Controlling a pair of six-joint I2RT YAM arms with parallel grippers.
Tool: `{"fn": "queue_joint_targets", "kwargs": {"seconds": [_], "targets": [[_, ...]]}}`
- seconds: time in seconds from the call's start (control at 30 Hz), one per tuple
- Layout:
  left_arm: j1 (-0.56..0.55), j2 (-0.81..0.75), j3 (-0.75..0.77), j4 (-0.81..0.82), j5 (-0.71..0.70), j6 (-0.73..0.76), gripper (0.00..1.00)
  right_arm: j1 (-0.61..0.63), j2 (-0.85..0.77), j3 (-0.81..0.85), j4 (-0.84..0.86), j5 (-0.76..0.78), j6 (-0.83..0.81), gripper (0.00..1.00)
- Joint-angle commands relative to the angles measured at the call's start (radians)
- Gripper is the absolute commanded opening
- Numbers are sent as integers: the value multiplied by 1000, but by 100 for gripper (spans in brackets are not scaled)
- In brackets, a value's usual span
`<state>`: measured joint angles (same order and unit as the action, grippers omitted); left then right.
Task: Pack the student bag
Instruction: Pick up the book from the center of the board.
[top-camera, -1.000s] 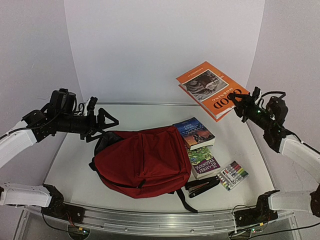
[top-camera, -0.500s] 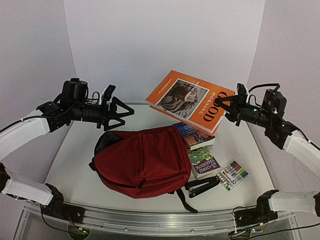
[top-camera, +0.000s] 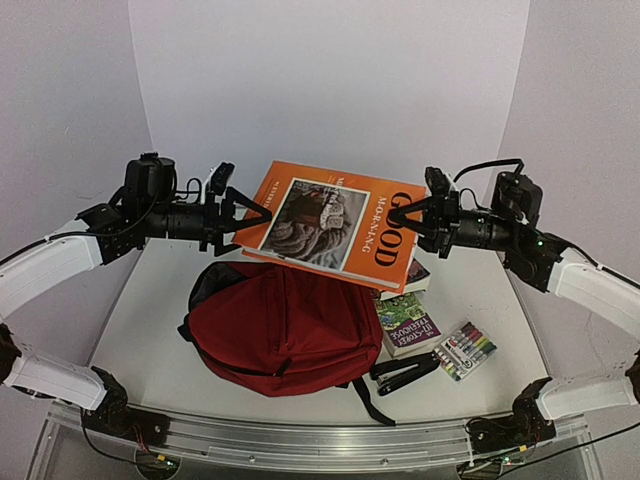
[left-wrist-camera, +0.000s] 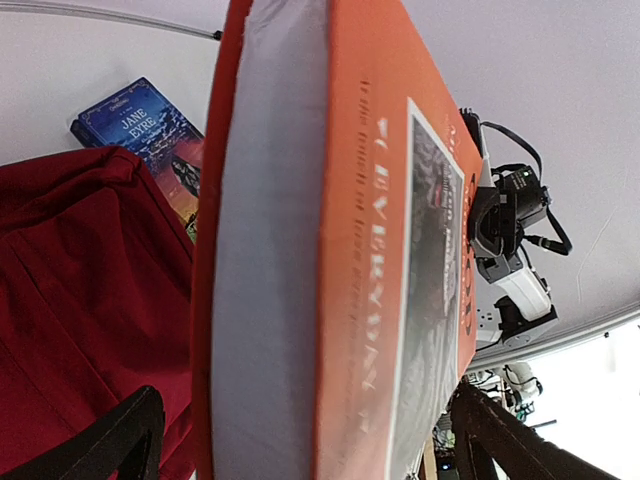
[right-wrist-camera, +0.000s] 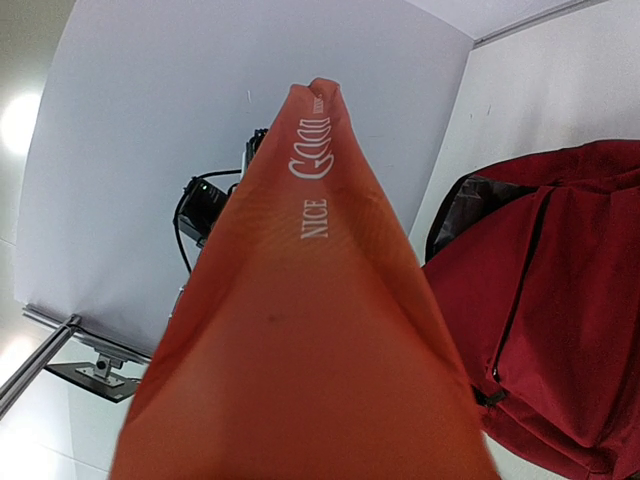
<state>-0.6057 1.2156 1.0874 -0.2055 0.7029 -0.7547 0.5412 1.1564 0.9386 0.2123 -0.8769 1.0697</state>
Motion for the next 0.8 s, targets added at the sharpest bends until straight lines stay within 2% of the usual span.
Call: {"fn": "queue_joint_targets", "kwargs": {"seconds": [0.0, 0.17, 0.27, 0.4, 0.53, 0.67, 0.77], "targets": [[-4, -35, -8, 35, -2, -4, 100, 18, -6, 55, 153, -56, 37, 22], [-3, -45, -24, 78, 35, -20, 96, 38, 8, 56, 186, -67, 48, 22], [-3, -46, -29, 133, 100, -47, 81, 58, 34, 55, 196, -81, 43, 22], [-3, -67, -41, 194, 143, -70, 68, 62, 63, 47, 197, -88, 26, 22], [-4, -95, -68, 190, 116, -77, 58, 62, 85, 42, 197, -67, 10, 23], [-2, -119, -115, 178, 80, -108, 41, 62, 105, 40, 196, -36, -12, 30], [0, -136, -150, 163, 49, -139, 31, 62, 122, 32, 197, -8, -22, 42]]}}
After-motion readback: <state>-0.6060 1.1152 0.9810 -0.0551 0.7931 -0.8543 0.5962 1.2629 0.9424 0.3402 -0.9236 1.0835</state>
